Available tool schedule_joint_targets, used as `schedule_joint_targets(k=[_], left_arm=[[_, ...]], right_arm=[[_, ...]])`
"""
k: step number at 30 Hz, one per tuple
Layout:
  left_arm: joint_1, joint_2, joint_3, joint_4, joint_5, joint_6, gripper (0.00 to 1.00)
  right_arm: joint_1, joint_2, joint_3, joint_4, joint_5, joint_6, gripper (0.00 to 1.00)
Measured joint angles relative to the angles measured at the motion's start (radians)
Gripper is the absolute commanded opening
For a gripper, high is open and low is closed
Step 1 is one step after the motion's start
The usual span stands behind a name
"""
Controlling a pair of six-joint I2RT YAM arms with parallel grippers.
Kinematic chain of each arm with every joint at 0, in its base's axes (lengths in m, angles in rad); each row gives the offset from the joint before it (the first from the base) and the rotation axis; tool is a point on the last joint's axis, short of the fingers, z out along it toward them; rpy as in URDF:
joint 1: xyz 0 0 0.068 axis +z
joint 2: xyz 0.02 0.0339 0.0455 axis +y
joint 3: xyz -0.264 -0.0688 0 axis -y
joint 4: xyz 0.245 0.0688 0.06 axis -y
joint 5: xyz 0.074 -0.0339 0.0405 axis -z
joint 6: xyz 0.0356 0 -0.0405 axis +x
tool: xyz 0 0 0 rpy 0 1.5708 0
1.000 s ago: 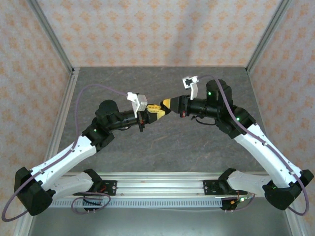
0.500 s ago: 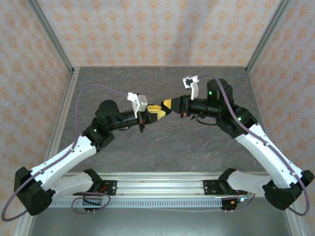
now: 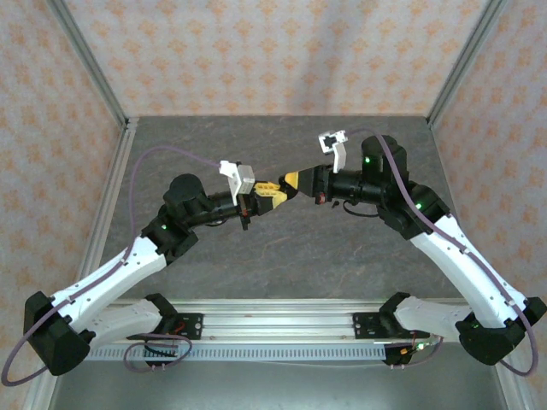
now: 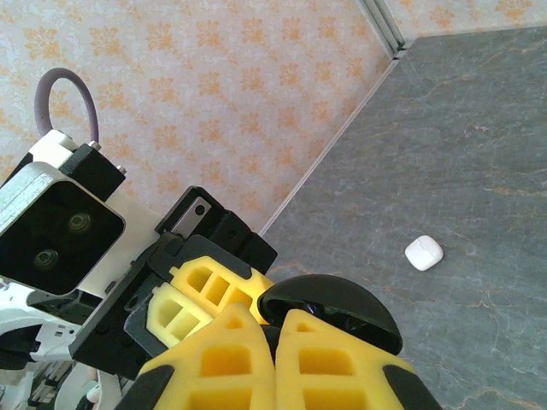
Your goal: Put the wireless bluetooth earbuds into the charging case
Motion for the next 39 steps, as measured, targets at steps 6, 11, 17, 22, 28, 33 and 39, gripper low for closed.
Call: schedule_joint_targets(k=[6,11,17,22,28,33,39], left_arm=[[-0.003,-0.001,0.0,0.0,0.0,0.0,0.0],[-0.006,-0.005,0.0,0.0,0.0,0.0,0.0],[-0.006,-0.005,0.0,0.0,0.0,0.0,0.0],[-0.006,-0.005,0.0,-0.001,-0.001,0.0,0.0],[-0.006,-0.005,0.0,0.001,-0.002,0.0,0.0],[-0.006,-0.006,0.0,0.004,-0.002,-0.001,0.0],[-0.006,-0.007,0.0,0.004,-0.005,-0.001,0.0]], right_arm=[[-0.006,0.001,0.0,0.0,-0.019,0.001,0.06],[-0.007,0.001,0.0,0.001,-0.034,0.004,0.08],[-0.014,0.005,-0.003,0.009,-0.053,0.004,0.08],[-0.033,0.003,-0.015,0.019,-0.073,0.011,0.07],[-0.052,-0.007,-0.031,0.046,-0.105,0.048,0.07],[-0.056,-0.007,-0.046,0.066,-0.122,0.076,0.07],[-0.065,-0.007,-0.064,0.096,-0.143,0.108,0.09]])
